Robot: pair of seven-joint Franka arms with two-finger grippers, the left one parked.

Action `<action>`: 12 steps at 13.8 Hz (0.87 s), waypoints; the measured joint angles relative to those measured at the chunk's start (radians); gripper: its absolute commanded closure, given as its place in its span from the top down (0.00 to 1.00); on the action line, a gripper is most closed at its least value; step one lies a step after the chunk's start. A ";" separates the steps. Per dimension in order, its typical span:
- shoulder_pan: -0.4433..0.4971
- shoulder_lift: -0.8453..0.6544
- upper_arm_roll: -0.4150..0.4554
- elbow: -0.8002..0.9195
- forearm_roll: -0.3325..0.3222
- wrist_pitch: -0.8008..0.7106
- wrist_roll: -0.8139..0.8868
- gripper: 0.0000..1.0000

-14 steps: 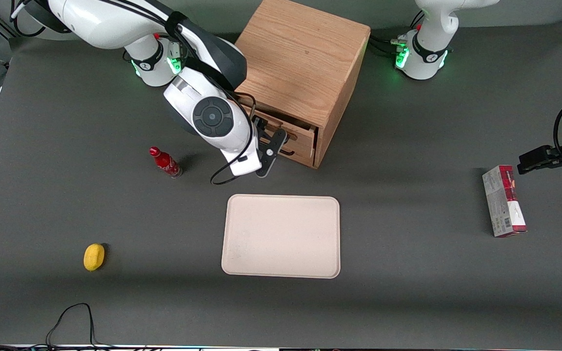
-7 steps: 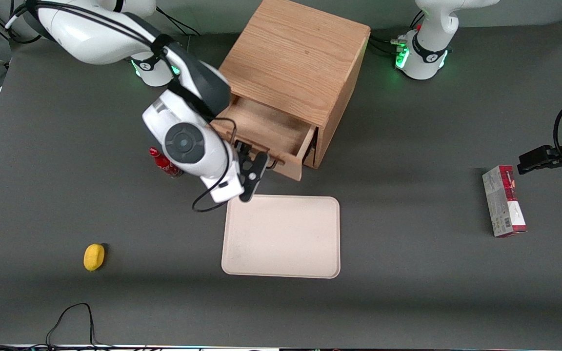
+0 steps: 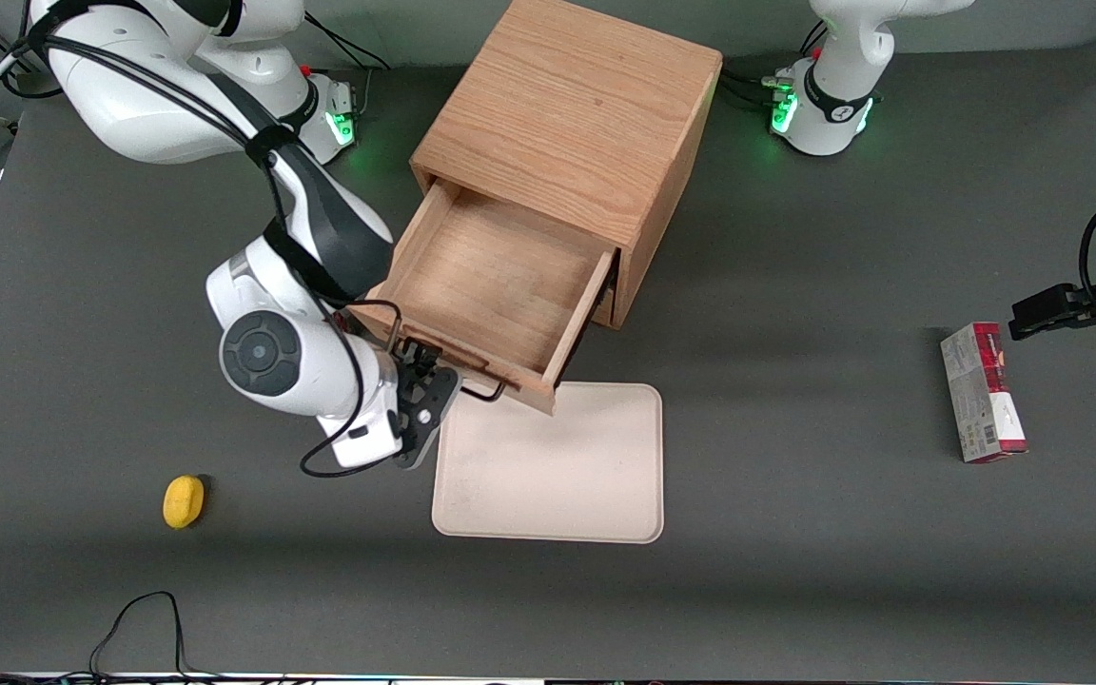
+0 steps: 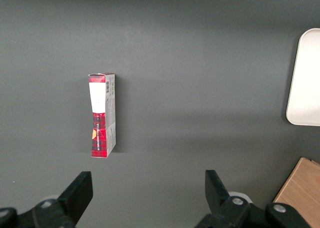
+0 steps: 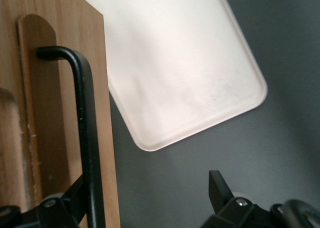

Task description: Open upper drawer

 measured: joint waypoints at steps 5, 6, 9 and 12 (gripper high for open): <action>0.002 0.001 -0.051 0.056 -0.026 -0.001 0.000 1.00; 0.002 -0.005 -0.055 0.080 -0.056 -0.002 0.000 1.00; -0.003 -0.069 -0.068 0.141 -0.080 -0.033 0.004 1.00; -0.014 -0.146 -0.114 0.143 0.011 -0.070 0.103 1.00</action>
